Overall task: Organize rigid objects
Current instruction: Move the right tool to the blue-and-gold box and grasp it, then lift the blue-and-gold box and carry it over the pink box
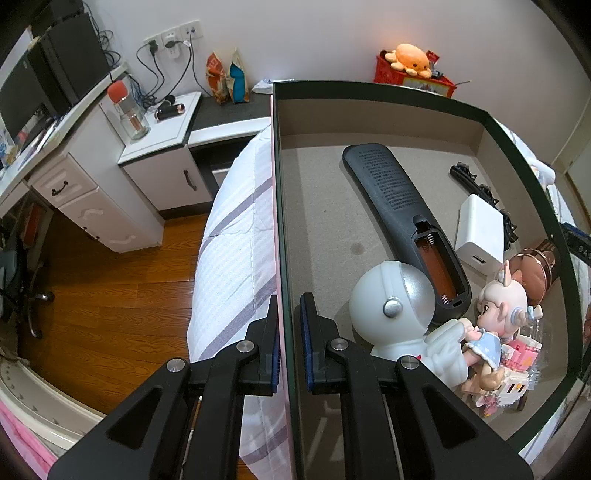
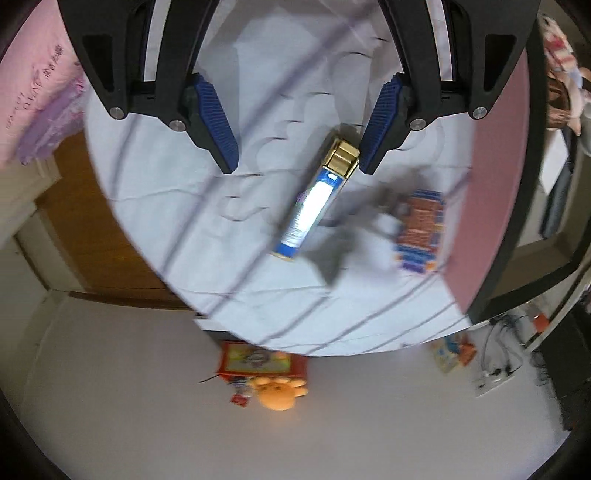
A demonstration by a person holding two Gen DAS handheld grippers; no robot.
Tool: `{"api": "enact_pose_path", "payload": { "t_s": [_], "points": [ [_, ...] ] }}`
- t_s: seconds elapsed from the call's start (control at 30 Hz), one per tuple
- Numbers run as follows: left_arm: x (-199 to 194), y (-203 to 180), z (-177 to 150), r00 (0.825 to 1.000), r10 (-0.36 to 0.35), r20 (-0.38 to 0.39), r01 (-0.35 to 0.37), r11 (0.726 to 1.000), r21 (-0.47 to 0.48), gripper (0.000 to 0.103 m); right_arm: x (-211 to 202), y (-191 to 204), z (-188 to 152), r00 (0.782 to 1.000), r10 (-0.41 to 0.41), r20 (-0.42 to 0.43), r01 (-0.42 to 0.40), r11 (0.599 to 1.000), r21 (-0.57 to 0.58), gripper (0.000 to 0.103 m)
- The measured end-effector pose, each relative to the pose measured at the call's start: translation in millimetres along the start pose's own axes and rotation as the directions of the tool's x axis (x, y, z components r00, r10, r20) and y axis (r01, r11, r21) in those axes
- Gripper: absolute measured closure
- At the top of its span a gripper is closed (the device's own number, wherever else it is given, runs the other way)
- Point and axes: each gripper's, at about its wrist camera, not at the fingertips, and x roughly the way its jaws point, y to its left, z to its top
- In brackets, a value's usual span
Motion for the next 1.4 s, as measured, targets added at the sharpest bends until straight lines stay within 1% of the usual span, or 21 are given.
{"api": "enact_pose_path", "payload": {
  "t_s": [0.1,0.17,0.3,0.33,0.37,0.4,0.43,0.47,0.57,0.67,0.77,0.83,0.87,0.9,0.97,1.0,1.1,1.2,1.3,1.4],
  "points": [
    [-0.4,-0.9,0.1,1.000,0.003,0.000,-0.003,1.000,0.000,0.095,2.6,-8.5,3.4,0.999,0.052,0.005,-0.052,0.998,0.019,0.034],
    [-0.5,-1.4,0.3,1.000,0.003,-0.001,-0.003,1.000,0.000,0.095,4.3,-7.0,6.9,0.998,0.052,0.019,-0.052,0.999,0.011,0.034],
    [-0.8,-1.6,1.0,1.000,0.001,-0.001,-0.001,1.000,-0.002,0.095,18.2,-4.5,10.6,0.998,0.057,0.015,-0.057,0.998,-0.007,0.034],
    [-0.9,-1.5,1.1,1.000,0.000,-0.002,0.000,1.000,-0.004,0.095,19.6,-2.6,10.6,0.999,0.052,0.017,-0.052,0.998,-0.025,0.037],
    [-1.0,-1.5,1.1,1.000,-0.001,-0.001,0.001,1.000,-0.004,0.096,19.4,-0.7,10.7,0.999,0.047,0.021,-0.046,0.998,-0.049,0.048],
    [-1.1,-1.2,1.2,1.000,-0.003,-0.001,0.003,1.000,-0.006,0.096,17.5,-0.4,10.3,0.998,0.059,0.026,-0.057,0.996,-0.068,0.055],
    [-0.7,-1.0,2.6,1.000,-0.005,-0.001,0.005,1.000,-0.008,0.096,16.3,-0.8,11.1,0.996,0.086,0.021,-0.085,0.994,-0.073,0.070],
    [-0.8,-0.8,2.5,1.000,-0.006,-0.001,0.006,1.000,-0.009,0.095,15.8,-1.6,12.7,0.995,0.099,0.018,-0.098,0.992,-0.073,0.079],
    [-1.4,-0.4,2.7,1.000,-0.012,0.000,0.012,1.000,-0.015,0.095,11.8,-4.9,12.1,0.994,0.111,0.007,-0.110,0.991,-0.073,0.087],
    [-1.9,1.3,2.2,1.000,-0.026,0.005,0.026,0.999,-0.023,0.095,-2.4,-9.2,9.3,0.991,0.133,0.031,-0.131,0.990,-0.058,0.088],
    [-2.4,1.1,1.5,1.000,-0.025,0.006,0.025,1.000,-0.018,0.095,-20.4,-4.3,8.5,0.987,0.151,0.061,-0.147,0.986,-0.077,0.088],
    [-3.6,2.4,0.8,0.999,-0.030,0.012,0.031,0.999,-0.024,0.095,-34.2,0.7,9.8,0.982,0.165,0.097,-0.156,0.984,-0.090,0.088],
    [-4.4,2.8,0.5,0.999,-0.032,0.014,0.033,0.999,-0.025,0.095,-40.0,4.2,11.0,0.980,0.170,0.099,-0.161,0.982,-0.097,0.088],
    [-5.0,3.8,0.3,0.999,-0.034,0.015,0.034,0.999,-0.030,0.095,-47.7,7.9,11.6,0.976,0.179,0.121,-0.167,0.980,-0.104,0.088],
    [-6.1,4.5,-0.1,0.999,-0.037,0.018,0.038,0.999,-0.030,0.095,-59.1,16.5,16.1,0.969,0.204,0.139,-0.186,0.974,-0.128,0.088],
    [-7.2,4.8,-0.5,0.999,-0.039,0.020,0.040,0.999,-0.033,0.095,-66.9,24.3,18.0,0.960,0.233,0.156,-0.210,0.967,-0.146,0.088],
    [-9.6,3.2,-0.8,0.999,-0.035,0.025,0.035,0.999,-0.027,0.095,-77.4,46.9,23.9,0.941,0.301,0.156,-0.268,0.943,-0.198,0.088],
    [-13.7,3.7,-1.6,0.999,-0.035,0.036,0.036,0.999,-0.030,0.096,-78.2,80.9,26.1,0.929,0.349,0.122,-0.308,0.913,-0.269,0.087],
    [-16.7,3.2,-2.3,0.998,-0.033,0.046,0.035,0.999,-0.026,0.097,-70.1,118.9,27.8,0.914,0.401,0.064,-0.360,0.873,-0.328,0.087],
    [-17.3,3.8,-2.9,0.998,-0.034,0.046,0.035,0.999,-0.020,0.097,-58.0,146.1,27.8,0.911,0.413,0.009,-0.382,0.850,-0.363,0.087]
  ]
}}
